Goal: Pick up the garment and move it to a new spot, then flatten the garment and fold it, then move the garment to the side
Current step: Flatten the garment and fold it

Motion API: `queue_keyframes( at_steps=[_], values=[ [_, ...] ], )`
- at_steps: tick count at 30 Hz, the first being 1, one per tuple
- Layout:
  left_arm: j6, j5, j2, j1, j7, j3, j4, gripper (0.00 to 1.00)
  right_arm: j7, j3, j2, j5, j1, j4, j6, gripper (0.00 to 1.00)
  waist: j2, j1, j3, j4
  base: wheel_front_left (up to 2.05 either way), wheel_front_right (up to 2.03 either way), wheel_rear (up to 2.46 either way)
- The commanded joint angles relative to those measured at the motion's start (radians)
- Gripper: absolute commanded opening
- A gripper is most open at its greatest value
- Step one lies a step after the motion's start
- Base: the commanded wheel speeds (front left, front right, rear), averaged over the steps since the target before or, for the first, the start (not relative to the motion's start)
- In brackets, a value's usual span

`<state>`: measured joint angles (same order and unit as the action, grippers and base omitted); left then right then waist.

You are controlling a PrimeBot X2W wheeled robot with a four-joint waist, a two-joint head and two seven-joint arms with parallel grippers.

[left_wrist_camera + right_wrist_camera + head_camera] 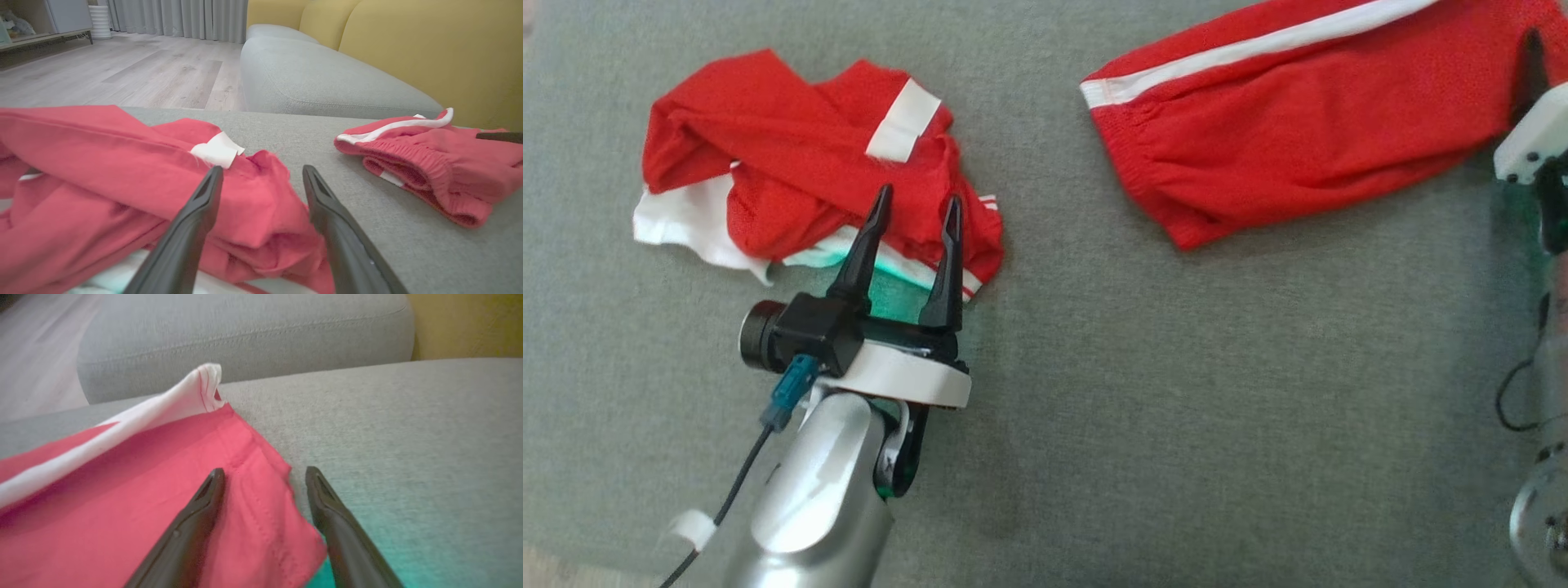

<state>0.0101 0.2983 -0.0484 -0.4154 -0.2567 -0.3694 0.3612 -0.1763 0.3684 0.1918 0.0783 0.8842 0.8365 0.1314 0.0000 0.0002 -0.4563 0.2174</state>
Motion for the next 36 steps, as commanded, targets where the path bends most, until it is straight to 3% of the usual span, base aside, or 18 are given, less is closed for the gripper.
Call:
queue_keyframes(
  at_steps=[1,5,6,7,8,22,24,31,36],
  values=[
    [0.003,-0.008,-0.007,-0.020,-0.005,0.031,-0.025,1.00,0.000,-0.018,0.007,0.011,0.031,-0.011,-0.001,1.00,0.0000,-0.0002,-0.019,0.016,0.00,0.00,0.00],
    [0.005,-0.011,-0.005,-0.028,-0.005,0.034,-0.024,1.00,-0.016,-0.028,0.022,0.025,0.063,0.079,-0.001,1.00,0.0000,-0.0002,-0.027,0.021,0.00,0.00,0.00],
    [0.005,-0.011,-0.004,-0.030,-0.005,0.036,-0.023,1.00,-0.016,-0.036,0.028,0.027,0.070,0.099,-0.001,0.69,0.0000,-0.0002,-0.028,0.020,0.00,0.00,0.00],
    [0.004,-0.012,-0.004,-0.031,-0.005,0.038,-0.022,1.00,-0.009,-0.041,0.033,0.025,0.077,0.114,-0.001,0.20,0.0000,-0.0002,-0.027,0.018,0.00,0.00,0.00],
    [0.003,-0.013,-0.004,-0.031,-0.005,0.041,-0.021,1.00,0.003,-0.046,0.034,0.020,0.083,0.127,-0.001,0.00,0.0000,-0.0002,-0.024,0.015,0.00,0.00,0.00],
    [0.007,-0.028,-0.002,0.010,-0.005,0.079,-0.004,1.00,0.173,-0.157,0.078,-0.146,0.023,0.187,-0.001,0.00,0.0000,-0.0002,0.097,-0.086,0.00,0.00,0.00],
    [0.011,-0.025,-0.002,0.025,-0.005,0.079,0.002,1.00,0.182,-0.143,0.111,-0.210,-0.033,0.170,-0.001,0.00,0.0000,-0.0002,0.130,-0.103,0.00,0.00,0.00],
    [0.005,-0.014,-0.002,0.047,-0.005,0.066,0.001,1.00,0.192,-0.061,0.206,-0.267,-0.146,0.140,-0.001,0.00,0.0000,-0.0002,0.164,-0.111,0.00,0.00,0.00],
    [0.005,-0.024,-0.002,0.055,-0.005,0.080,0.002,1.00,0.186,-0.028,0.187,-0.275,-0.163,0.112,-0.001,0.00,0.0000,-0.0002,0.159,-0.105,0.00,0.00,0.00]
  ],
)
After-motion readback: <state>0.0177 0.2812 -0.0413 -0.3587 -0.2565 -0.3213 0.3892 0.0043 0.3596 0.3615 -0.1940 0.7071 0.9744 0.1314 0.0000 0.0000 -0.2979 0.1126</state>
